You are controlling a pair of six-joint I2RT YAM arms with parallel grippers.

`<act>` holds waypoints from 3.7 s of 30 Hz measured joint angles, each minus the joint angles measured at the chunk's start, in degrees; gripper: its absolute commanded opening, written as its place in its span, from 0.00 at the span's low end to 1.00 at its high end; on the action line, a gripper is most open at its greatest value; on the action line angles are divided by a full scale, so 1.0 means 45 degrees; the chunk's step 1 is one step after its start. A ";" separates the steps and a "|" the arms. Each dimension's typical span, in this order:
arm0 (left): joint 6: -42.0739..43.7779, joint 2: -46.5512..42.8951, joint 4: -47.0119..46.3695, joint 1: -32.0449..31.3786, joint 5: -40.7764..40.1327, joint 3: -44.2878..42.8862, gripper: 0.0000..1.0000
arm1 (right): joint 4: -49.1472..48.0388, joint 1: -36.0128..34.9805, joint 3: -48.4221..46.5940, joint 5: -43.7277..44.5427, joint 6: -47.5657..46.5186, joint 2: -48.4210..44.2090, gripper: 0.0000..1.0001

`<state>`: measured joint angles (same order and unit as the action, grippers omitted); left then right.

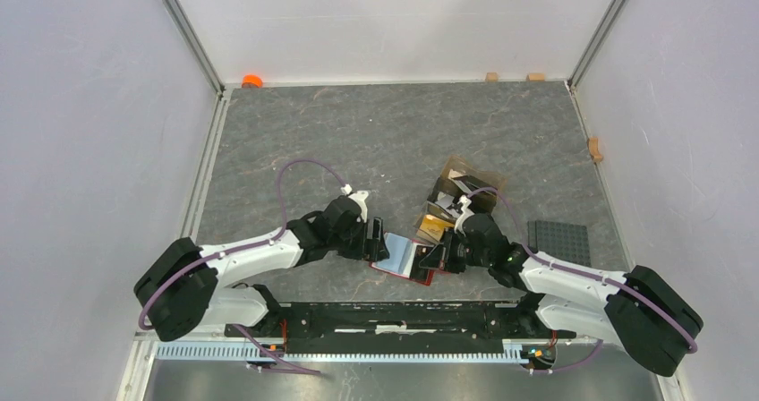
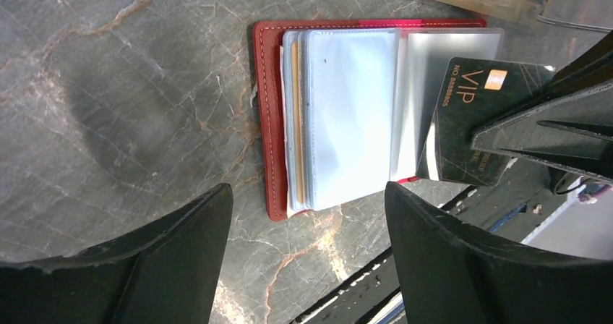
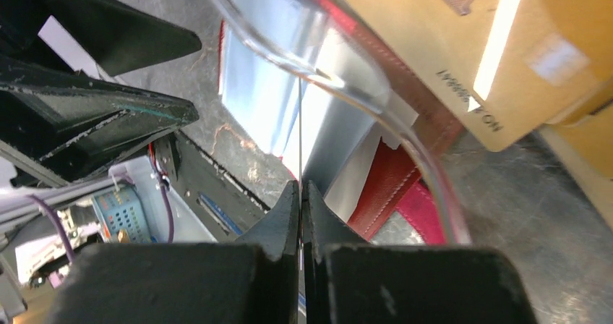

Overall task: Put the credit cards into the card holder
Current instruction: Insert the credit card into the card holder.

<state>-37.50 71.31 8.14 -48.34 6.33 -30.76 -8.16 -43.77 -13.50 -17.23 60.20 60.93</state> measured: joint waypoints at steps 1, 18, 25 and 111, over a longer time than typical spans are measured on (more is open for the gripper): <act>0.0126 0.0180 0.0000 0.0000 0.0000 -0.0092 0.81 | -0.0034 0.0000 0.0053 0.0170 0.0083 0.0000 0.00; 0.0782 0.1175 -0.0335 0.0000 0.0010 -0.0403 0.77 | 0.1919 0.1982 -0.0622 0.2642 -0.1146 -0.0476 0.00; 0.0777 0.1447 -0.0899 0.0000 0.0068 -0.0403 0.74 | 0.2749 0.2705 -0.1263 0.2924 -0.2390 -0.0607 0.00; 0.1695 0.2011 -0.1739 0.0083 -0.0044 -0.0078 0.17 | -0.6577 -0.1763 0.1870 0.3031 0.4362 0.2856 0.00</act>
<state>-29.87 80.36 0.32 -47.97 6.13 -31.11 -37.76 -51.70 -5.08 -3.60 79.83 73.78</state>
